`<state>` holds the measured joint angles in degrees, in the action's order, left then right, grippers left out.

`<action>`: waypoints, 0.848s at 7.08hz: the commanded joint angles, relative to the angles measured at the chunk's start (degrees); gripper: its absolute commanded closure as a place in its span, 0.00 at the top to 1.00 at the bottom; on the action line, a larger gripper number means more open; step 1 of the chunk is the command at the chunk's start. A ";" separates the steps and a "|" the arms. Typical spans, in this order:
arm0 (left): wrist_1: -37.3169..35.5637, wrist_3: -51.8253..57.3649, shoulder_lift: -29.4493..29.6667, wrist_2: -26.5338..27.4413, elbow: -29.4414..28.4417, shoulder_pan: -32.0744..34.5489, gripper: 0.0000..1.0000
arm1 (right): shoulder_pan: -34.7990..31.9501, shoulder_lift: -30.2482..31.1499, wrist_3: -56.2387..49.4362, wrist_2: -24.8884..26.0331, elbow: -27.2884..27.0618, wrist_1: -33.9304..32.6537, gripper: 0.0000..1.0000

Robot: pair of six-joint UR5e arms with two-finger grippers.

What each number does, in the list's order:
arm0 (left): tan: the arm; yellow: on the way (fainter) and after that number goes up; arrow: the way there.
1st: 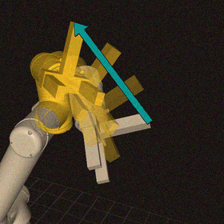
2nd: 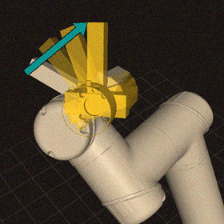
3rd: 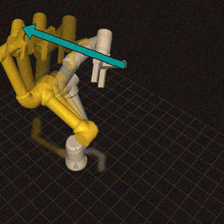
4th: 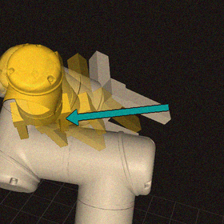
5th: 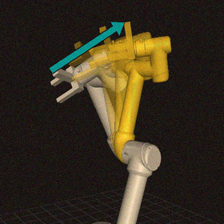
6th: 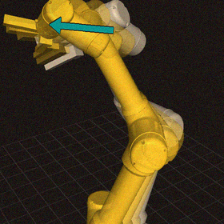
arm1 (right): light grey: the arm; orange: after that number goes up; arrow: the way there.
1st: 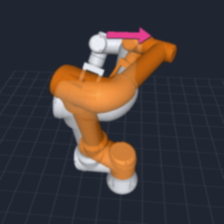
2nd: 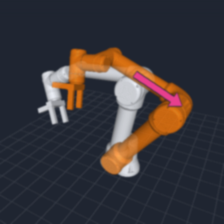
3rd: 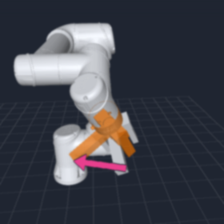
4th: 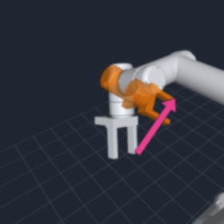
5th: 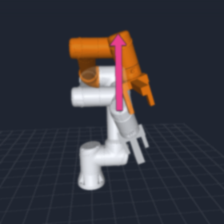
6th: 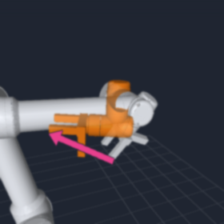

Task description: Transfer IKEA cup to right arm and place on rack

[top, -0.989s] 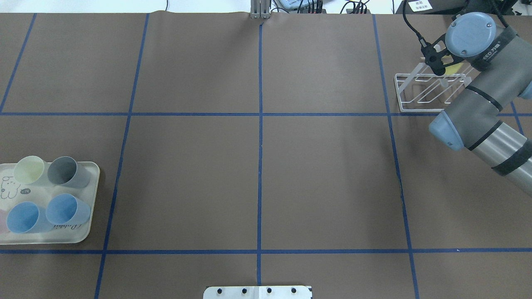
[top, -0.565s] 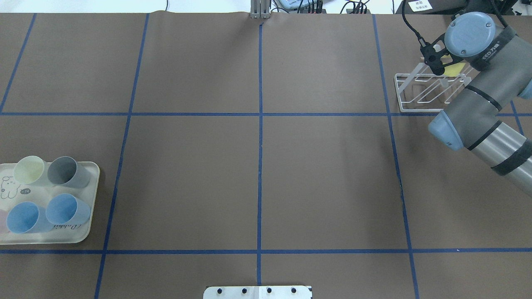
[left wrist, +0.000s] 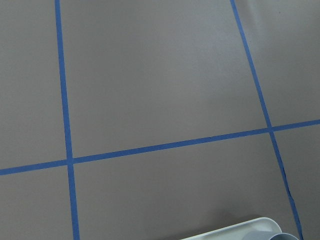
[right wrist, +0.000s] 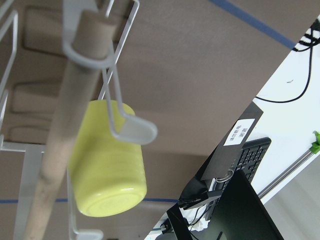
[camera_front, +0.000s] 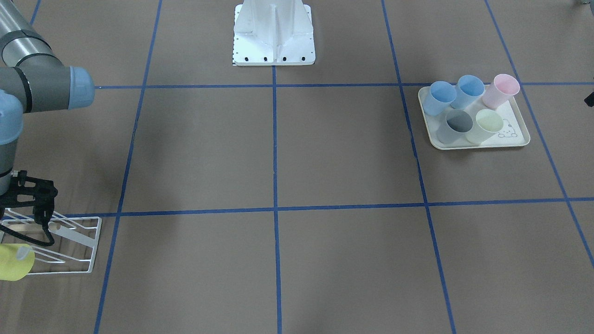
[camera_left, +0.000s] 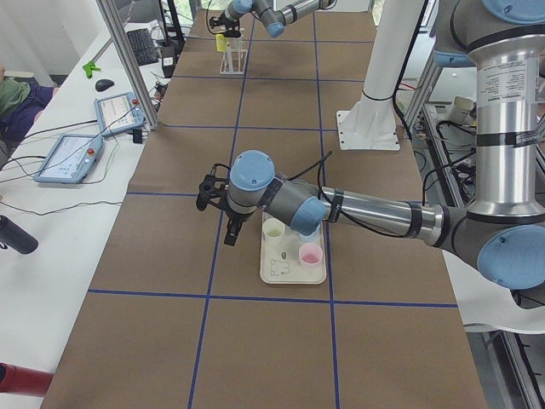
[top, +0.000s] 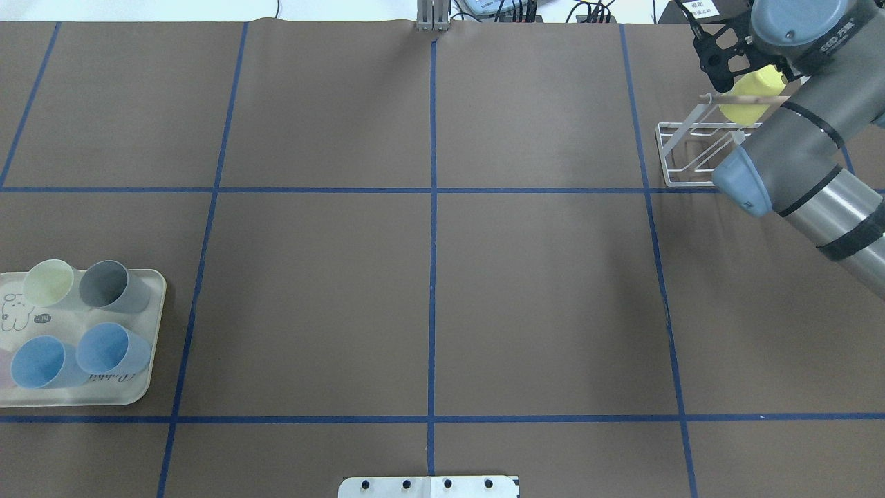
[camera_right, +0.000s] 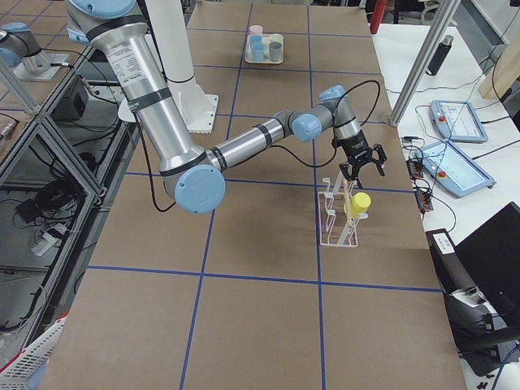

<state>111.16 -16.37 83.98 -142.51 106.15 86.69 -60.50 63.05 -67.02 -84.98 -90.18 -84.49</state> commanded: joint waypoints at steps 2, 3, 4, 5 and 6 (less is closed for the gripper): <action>0.29 -0.15 -2.58 1.18 3.52 0.15 1.00 | -4.44 0.40 19.90 -19.03 -7.35 -1.03 0.98; 0.37 -1.46 -5.38 3.36 6.32 -0.20 1.00 | -5.15 0.75 31.57 -26.66 -9.73 -1.21 0.98; 1.42 -3.82 -6.62 4.77 7.48 -0.47 1.00 | -5.07 1.02 45.78 -30.30 -13.06 -1.21 0.98; 3.78 -4.37 -8.55 5.05 7.40 -1.69 1.00 | -4.89 1.54 58.45 -30.60 -17.27 -1.21 0.98; 4.24 -6.20 -9.44 5.22 7.40 -3.53 1.00 | -4.37 2.07 69.02 -33.38 -21.05 -1.12 0.99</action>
<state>114.19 -20.72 76.07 -137.75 113.33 84.96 -65.27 64.50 -12.32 -115.36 -106.47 -85.66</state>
